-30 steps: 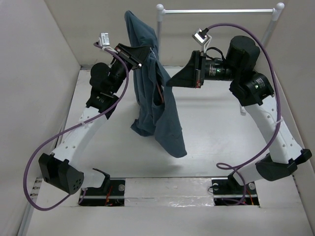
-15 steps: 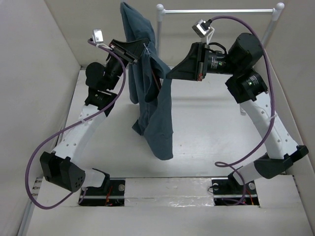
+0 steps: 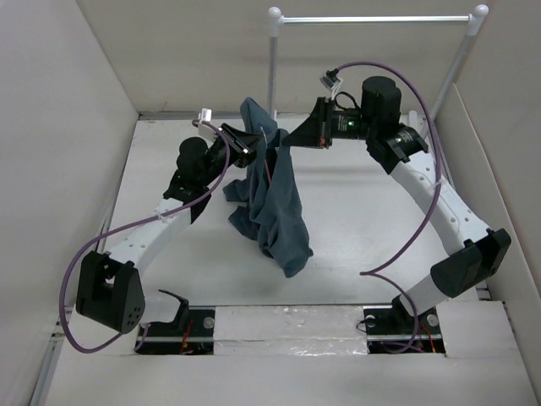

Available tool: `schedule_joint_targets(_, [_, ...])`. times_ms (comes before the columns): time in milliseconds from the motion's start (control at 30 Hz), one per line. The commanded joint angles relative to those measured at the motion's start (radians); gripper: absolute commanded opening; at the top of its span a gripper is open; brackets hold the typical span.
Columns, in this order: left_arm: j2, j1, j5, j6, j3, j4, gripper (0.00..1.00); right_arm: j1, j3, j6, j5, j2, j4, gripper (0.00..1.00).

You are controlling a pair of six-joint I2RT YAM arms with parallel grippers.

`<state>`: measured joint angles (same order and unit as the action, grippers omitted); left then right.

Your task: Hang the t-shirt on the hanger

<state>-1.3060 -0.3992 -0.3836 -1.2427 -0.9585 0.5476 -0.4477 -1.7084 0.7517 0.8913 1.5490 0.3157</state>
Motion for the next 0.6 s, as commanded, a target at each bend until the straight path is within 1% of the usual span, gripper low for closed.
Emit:
schedule_joint_targets(0, [0.056, -0.013, -0.046, -0.149, 0.004, 0.201, 0.00, -0.022, 0.071, 0.031, -0.058, -0.067, -0.112, 0.00])
schedule_joint_targets(67, [0.050, -0.013, -0.057, -0.201, 0.015, 0.230, 0.00, -0.034, 0.134, 0.026, -0.100, -0.096, -0.095, 0.00])
schedule_joint_targets(133, [0.044, -0.013, -0.063, -0.230, 0.015, 0.250, 0.00, -0.034, 0.174, -0.020, -0.156, -0.115, -0.058, 0.00])
schedule_joint_targets(167, [0.039, -0.013, -0.069, -0.262, 0.015, 0.256, 0.00, -0.034, 0.208, -0.031, -0.169, -0.121, -0.025, 0.00])
schedule_joint_targets(233, [0.024, -0.013, -0.083, -0.293, 0.020, 0.282, 0.00, -0.043, 0.239, -0.037, -0.181, -0.130, -0.017, 0.00])
schedule_joint_targets(333, [0.031, -0.013, -0.066, -0.265, 0.014, 0.240, 0.00, -0.065, 0.248, -0.025, -0.180, -0.135, -0.029, 0.00])
schedule_joint_targets(367, [0.034, -0.013, -0.057, -0.250, 0.006, 0.221, 0.00, -0.065, 0.244, -0.026, -0.177, -0.135, -0.027, 0.02])
schedule_joint_targets(400, [0.043, -0.013, -0.043, -0.233, 0.003, 0.207, 0.00, -0.077, 0.225, -0.034, -0.186, -0.130, 0.008, 0.13])
schedule_joint_targets(433, [0.045, -0.013, -0.038, -0.232, 0.003, 0.212, 0.00, -0.077, 0.208, -0.044, -0.195, -0.125, 0.008, 0.25])
schedule_joint_targets(467, [0.045, -0.013, -0.041, -0.235, 0.001, 0.215, 0.00, -0.077, 0.192, -0.064, -0.207, -0.121, 0.072, 0.39])
schedule_joint_targets(500, [0.039, -0.013, -0.050, -0.239, 0.000, 0.222, 0.00, -0.077, 0.178, -0.081, -0.216, -0.119, 0.101, 0.66])
schedule_joint_targets(533, [0.034, -0.013, -0.055, -0.259, 0.001, 0.229, 0.00, -0.077, 0.149, -0.113, -0.227, -0.122, 0.126, 0.74])
schedule_joint_targets(567, [0.034, -0.013, -0.057, -0.273, 0.012, 0.238, 0.00, -0.077, 0.133, -0.127, -0.244, -0.128, 0.172, 0.79])
